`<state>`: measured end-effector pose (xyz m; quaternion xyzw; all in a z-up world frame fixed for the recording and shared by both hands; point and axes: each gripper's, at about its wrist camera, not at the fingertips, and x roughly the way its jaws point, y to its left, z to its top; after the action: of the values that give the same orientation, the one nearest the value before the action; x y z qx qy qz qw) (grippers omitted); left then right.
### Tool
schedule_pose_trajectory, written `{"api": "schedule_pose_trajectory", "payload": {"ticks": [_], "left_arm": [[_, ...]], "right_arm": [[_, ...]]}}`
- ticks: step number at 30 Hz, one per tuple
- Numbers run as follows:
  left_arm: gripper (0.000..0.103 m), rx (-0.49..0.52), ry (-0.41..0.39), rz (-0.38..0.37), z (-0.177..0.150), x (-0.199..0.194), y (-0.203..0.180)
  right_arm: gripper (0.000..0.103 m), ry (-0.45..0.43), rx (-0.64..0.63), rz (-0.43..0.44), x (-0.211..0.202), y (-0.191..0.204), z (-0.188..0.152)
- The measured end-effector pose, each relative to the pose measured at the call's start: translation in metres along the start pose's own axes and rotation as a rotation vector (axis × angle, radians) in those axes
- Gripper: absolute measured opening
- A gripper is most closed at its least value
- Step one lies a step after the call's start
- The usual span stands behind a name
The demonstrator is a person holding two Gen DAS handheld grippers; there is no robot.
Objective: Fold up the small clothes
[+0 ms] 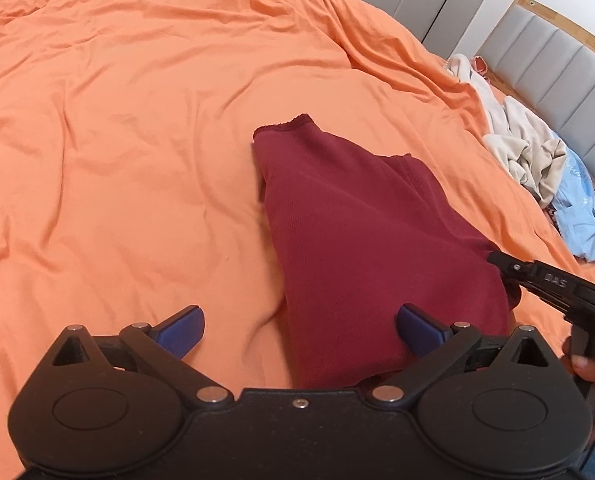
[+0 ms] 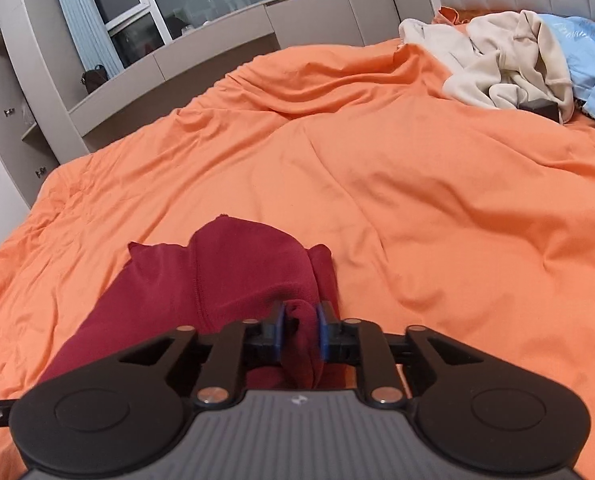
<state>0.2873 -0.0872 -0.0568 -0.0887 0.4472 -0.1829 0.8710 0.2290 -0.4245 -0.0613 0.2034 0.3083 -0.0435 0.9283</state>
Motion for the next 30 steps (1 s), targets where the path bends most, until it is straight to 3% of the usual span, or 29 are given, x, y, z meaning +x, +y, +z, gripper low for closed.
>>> {"api": "schedule_pose_trajectory", "payload": {"ticks": [4,6,9,13,16,19,21,23,27,30], "left_arm": [[0.102,-0.017,-0.014,-0.001,0.002,-0.004,0.002],[0.102,-0.020,-0.021,0.001,0.002,-0.007,0.004],[0.102,-0.020,-0.022,0.005,0.002,-0.009,0.002],[0.102,-0.025,-0.025,0.006,0.002,-0.009,0.002],[0.102,-0.027,-0.025,0.005,0.000,-0.011,0.002],[0.102,-0.028,-0.025,0.000,0.000,-0.011,0.003],[0.102,-0.025,-0.025,-0.002,-0.001,-0.012,0.003],[0.102,-0.023,-0.027,-0.001,-0.002,-0.014,0.003],[0.102,-0.015,-0.024,-0.003,-0.004,-0.016,0.002],[0.102,-0.005,-0.012,0.011,-0.006,-0.011,0.001]], "right_arm": [[0.060,-0.023,-0.059,0.012,-0.027,0.007,-0.002],[0.082,-0.005,-0.119,0.062,-0.043,0.015,-0.009],[0.092,0.017,-0.253,0.125,-0.065,0.034,-0.027],[0.092,0.058,-0.409,0.155,-0.079,0.062,-0.055],[0.084,0.061,-0.464,0.162,-0.077,0.076,-0.067],[0.055,0.088,-0.495,0.142,-0.063,0.085,-0.075],[0.026,0.077,-0.494,0.146,-0.057,0.086,-0.077],[0.015,0.047,-0.483,0.159,-0.058,0.085,-0.076],[0.011,-0.091,-0.606,0.040,-0.080,0.094,-0.073],[0.011,-0.101,-0.661,-0.002,-0.085,0.095,-0.072]]}}
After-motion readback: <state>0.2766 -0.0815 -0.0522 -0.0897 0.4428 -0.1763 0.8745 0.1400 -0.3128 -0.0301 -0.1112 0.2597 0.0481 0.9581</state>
